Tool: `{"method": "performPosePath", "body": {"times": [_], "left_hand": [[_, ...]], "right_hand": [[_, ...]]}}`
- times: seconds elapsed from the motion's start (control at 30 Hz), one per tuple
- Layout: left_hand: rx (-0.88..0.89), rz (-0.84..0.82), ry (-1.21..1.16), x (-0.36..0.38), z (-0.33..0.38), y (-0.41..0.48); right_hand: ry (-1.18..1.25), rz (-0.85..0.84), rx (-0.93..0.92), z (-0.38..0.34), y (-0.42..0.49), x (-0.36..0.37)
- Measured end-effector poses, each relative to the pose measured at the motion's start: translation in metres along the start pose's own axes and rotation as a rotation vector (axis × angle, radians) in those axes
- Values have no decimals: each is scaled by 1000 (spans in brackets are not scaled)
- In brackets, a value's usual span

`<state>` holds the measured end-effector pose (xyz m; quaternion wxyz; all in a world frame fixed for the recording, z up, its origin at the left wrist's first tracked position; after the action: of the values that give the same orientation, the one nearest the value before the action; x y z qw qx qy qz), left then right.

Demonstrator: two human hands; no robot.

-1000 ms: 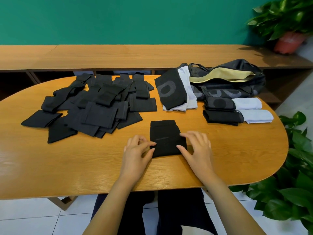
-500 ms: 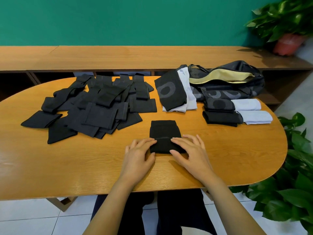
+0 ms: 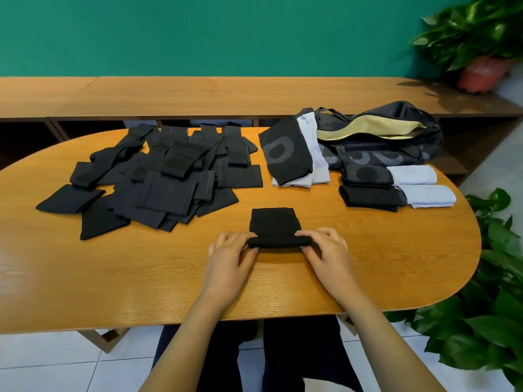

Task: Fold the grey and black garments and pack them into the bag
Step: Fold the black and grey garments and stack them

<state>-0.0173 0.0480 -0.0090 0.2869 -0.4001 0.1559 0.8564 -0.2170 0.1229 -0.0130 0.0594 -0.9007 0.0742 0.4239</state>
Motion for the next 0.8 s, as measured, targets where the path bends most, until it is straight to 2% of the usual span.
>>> {"method": "performPosePath", "body": {"times": [0.13,0.43,0.57,0.67,0.73,0.8], "left_hand": [[-100,16,-103,1,-5,-2],[9,112,-295,-2,-3,-4],[-8,97,-246,-1,-4,-4],[41,150,-120,-4,2,-6],[125,165,-31,-6,10,-9],[191,90,34,-2,15,-9]], "right_hand": [[3,61,2,-1,-1,-2],[128,159,-38,0,-3,-4],[173,167,-6,6,0,-3],[41,249,-19,0,-3,-6],[-68,288,-94,-9,-7,-6],[-184,247,-233,-19,-10,-3]]}}
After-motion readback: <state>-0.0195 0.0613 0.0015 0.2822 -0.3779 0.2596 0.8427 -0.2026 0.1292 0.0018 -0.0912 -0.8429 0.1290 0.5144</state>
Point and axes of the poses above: each hand's wrist, its own y-axis towards the middle knuckle, its own x-axis out of the palm, z = x × y, the point moved 4 cm from there along y, towards the middle knuckle, and after that the axes turned 14 degrees about -z, right-handed, at the moved point
